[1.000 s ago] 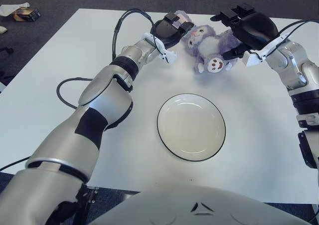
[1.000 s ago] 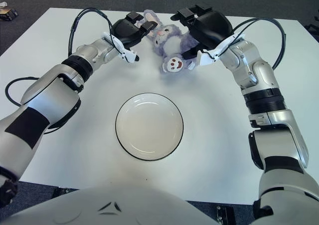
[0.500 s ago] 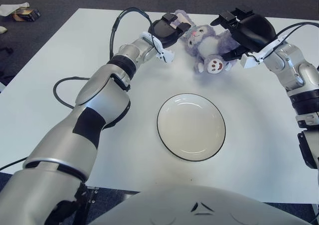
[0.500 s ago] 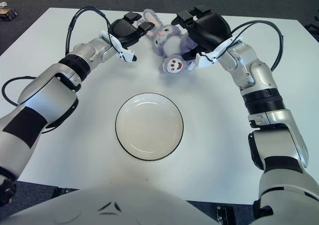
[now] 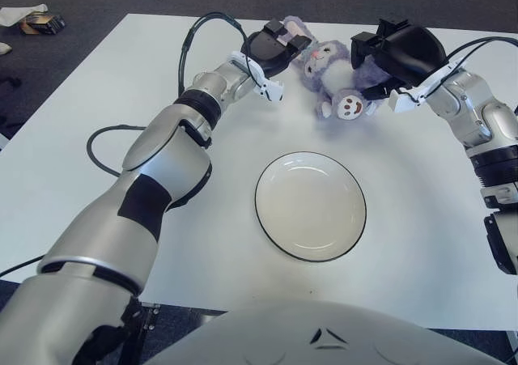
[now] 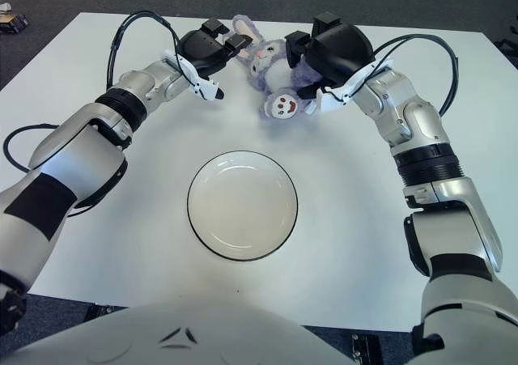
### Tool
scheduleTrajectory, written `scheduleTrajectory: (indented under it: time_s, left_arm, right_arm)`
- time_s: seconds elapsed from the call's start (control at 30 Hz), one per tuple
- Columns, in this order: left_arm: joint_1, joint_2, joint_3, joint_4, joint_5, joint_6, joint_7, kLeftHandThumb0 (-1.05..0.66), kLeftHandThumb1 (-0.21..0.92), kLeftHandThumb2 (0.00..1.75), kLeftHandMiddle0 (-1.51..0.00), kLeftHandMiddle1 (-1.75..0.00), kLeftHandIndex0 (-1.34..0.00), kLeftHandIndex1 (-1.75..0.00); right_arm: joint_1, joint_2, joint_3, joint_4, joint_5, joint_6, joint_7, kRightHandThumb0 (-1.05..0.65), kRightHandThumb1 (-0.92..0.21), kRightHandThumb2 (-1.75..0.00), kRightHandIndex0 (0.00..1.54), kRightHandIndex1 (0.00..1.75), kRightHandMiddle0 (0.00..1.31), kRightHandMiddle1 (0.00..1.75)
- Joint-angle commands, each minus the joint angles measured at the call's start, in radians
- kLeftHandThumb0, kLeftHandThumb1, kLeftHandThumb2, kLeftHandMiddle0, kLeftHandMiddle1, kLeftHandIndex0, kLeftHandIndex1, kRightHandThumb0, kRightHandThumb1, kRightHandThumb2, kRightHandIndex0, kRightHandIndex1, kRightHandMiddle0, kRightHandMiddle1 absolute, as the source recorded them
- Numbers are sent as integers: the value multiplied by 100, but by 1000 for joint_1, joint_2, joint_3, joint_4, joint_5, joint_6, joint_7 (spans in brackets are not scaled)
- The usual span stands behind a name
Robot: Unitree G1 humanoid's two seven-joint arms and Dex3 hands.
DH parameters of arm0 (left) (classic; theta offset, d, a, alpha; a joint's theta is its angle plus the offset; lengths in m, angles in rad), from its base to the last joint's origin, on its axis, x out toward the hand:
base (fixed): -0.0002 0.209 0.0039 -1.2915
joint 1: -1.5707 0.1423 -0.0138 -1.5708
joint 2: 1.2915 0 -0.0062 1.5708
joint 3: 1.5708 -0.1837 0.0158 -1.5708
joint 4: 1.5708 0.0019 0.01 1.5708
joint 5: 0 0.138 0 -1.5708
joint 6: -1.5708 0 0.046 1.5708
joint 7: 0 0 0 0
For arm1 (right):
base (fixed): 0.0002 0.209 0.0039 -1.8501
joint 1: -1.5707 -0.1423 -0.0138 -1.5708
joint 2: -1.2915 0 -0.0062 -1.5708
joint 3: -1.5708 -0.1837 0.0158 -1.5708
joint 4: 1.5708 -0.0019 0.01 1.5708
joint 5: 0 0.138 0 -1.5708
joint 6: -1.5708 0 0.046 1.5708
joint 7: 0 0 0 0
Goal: Put the doll into the plate.
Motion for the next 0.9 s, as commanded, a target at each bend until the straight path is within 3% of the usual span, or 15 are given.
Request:
scheduleTrajectory:
  time_s: [0.0,0.2,0.47,0.87]
  left_arm:
    - [11,0,7,2,-7,11,-4,-85,66,50,0,-62,0,-54]
    - [10,-2,10,4,-11,11,-15,-80,69,51,0,-54,0,-59]
    - [9,-3,8,7,-8,10,-18,-77,75,52,0,-47,0,-68]
    - [12,1,16,3,-14,-4,-8,-74,80,48,-4,-46,0,-73]
  right_arm:
    - [2,0,-1,0,-7,-3,-29,-1,-12,-145,71,146,72,174]
    - [4,12,-10,30,32,-30,-69,0,-7,-150,81,143,71,175]
    - [-1,4,-6,57,38,-65,-88,0,-8,-151,84,151,61,175]
    - [7,9,-24,47,90,-43,-38,0,-8,-155,84,160,57,175]
